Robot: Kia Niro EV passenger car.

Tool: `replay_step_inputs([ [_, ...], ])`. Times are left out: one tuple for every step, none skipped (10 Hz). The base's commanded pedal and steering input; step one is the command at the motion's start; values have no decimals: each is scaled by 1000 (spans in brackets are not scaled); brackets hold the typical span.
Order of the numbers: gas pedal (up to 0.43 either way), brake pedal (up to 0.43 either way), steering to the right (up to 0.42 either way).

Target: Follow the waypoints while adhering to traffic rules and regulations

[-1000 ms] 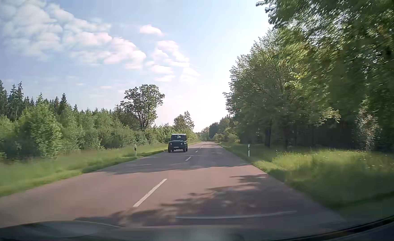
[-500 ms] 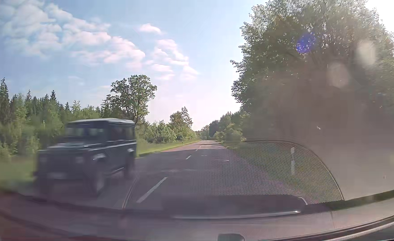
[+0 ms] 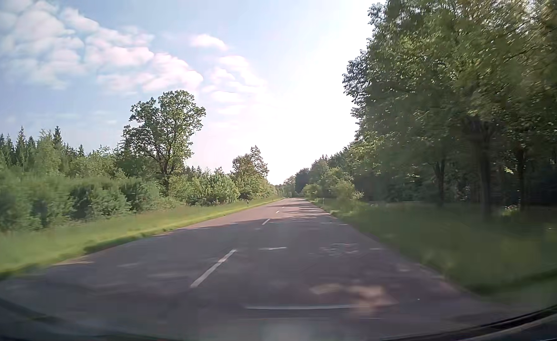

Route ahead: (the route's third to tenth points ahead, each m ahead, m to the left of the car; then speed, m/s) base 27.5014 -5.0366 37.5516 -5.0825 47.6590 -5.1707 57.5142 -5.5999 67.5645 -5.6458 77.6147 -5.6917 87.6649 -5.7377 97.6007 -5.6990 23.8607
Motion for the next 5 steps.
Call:
replay_step_inputs([
  [197, 0, -1],
  [197, 0, -1],
  [197, 0, -1],
  [197, 0, -1],
  [197, 0, -1],
])
